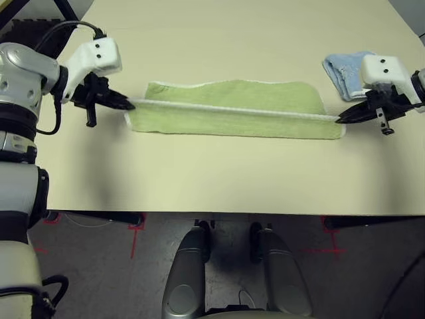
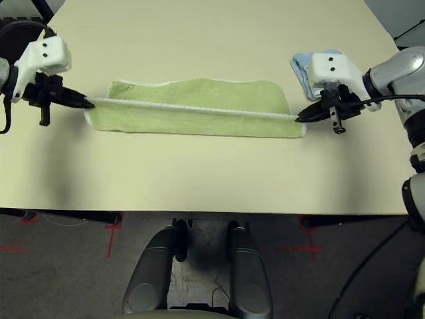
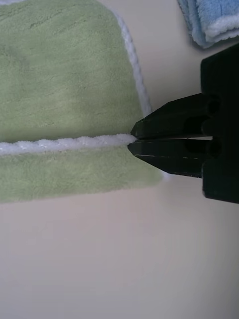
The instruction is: Fold the towel and set it aside.
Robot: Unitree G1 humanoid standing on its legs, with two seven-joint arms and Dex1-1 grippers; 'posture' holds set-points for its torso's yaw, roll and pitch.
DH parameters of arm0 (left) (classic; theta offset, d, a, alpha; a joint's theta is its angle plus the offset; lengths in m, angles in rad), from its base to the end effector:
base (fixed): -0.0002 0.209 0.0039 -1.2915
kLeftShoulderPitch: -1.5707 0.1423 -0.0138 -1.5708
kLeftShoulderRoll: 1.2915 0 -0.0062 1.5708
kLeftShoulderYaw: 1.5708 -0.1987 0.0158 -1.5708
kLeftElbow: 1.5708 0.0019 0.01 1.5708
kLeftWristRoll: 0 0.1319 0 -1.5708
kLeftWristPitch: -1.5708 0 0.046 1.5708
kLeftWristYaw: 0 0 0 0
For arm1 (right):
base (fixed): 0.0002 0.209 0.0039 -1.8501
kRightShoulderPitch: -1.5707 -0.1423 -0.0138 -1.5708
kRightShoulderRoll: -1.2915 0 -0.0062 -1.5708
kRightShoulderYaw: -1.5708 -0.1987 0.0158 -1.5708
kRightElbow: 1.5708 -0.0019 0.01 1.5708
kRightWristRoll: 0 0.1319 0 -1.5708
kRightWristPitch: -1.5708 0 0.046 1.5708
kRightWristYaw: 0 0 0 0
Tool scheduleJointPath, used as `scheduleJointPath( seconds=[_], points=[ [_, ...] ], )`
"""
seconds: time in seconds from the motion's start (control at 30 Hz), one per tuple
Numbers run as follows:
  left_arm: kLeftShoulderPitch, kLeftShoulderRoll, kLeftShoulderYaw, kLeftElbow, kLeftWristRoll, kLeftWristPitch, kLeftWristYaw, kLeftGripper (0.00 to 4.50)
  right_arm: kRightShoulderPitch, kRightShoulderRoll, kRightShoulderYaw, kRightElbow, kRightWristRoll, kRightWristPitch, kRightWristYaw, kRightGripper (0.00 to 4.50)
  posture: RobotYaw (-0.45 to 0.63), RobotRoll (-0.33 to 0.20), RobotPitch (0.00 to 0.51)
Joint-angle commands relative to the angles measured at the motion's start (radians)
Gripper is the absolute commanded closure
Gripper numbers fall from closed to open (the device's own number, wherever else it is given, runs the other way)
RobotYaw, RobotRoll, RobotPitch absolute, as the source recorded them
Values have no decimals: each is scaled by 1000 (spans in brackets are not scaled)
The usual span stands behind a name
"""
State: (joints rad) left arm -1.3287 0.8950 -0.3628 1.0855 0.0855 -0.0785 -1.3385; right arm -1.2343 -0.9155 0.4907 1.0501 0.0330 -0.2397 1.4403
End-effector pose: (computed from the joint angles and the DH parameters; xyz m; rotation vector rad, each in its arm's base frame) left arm 0.3370 0.3139 0.3073 0.8922 0.3931 -0.8310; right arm 0.3376 -0.3107 0.2794 -0.9746 0.4407 1.0552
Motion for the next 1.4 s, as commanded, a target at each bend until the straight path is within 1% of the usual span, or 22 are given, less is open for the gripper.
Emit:
scheduleJointPath(
  seconds=[0.03, 0.07, 0.27, 0.37, 0.47, 0.57, 0.63, 0.87, 1.4],
  points=[
    [-4, -5, 32, 52, 45, -21, 61, 4475, -17, 8, -49, 77, -74, -43, -72, 4500, 40, 0, 274],
    [-5, -11, 37, 60, 51, -29, 75, 4475, -21, 16, -62, 90, -86, -51, -90, 4500, 40, 0, 274],
    [-15, -48, 53, 101, 93, -59, 152, 4475, -58, 59, -96, 147, -201, -66, -333, 4500, 31, 0, 277],
    [-18, -60, 57, 115, 110, -66, 173, 4475, -72, 81, -107, 161, -236, -72, -401, 4500, 31, 0, 278],
    [-24, -75, 66, 132, 122, -72, 213, 4475, -78, 97, -113, 173, -261, -76, -422, 4500, 33, 0, 279],
    [-25, -101, 81, 156, 137, -84, 324, 4475, -71, 114, -122, 179, -282, -68, -432, 4500, 43, 0, 281],
    [-22, -112, 87, 165, 145, -89, 351, 4475, -67, 121, -129, 183, -295, -62, -452, 4500, 42, 0, 280],
    [-25, -133, 101, 179, 159, -92, 377, 4475, -79, 144, -140, 197, -328, -18, -557, 4500, 34, 0, 283],
    [-18, -145, 122, 183, 177, -83, 396, 4475, -89, 193, -176, 208, -371, -14, -689, 4500, 35, 0, 289]
  ],
)
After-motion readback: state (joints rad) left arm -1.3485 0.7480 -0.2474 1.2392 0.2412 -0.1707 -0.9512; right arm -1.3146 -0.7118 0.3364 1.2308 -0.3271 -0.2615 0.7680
